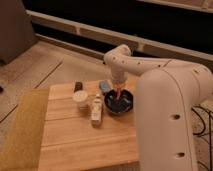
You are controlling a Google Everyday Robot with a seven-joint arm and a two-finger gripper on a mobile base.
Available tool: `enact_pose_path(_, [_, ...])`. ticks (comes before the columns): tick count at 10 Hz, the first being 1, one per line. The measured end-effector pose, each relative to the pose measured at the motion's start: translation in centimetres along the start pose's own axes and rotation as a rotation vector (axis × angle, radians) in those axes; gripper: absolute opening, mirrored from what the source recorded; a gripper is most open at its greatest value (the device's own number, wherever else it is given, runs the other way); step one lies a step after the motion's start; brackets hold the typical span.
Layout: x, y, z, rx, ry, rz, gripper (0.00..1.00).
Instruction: Place the pepper in the ceramic bowl
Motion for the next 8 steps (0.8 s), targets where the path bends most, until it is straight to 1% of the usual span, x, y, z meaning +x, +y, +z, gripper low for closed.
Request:
enact_pose_path(1, [0.4,-0.3,0.7,0.0,0.017,0.014,0.0])
enact_pose_path(3, [1.8,-0.3,2.8,-0.001,0.079,0.037,0.0])
enact_pose_path(4, [2.1,-0.2,3.5,0.002,0.1,0.04,0.0])
enact_pose_path(5, [2.6,0.1,4.5,0.007,0.13,0.046,0.04])
enact_pose_path(6, [2.7,0.0,5.0,0.013,0.14,0.049,0.11])
enact_pose_path(7, [2.3,-0.1,5.2,0.017,0.132,0.049,0.22])
enact_pose_path(8, [1.6,0.1,5.0,0.017,0.111,0.04,0.31])
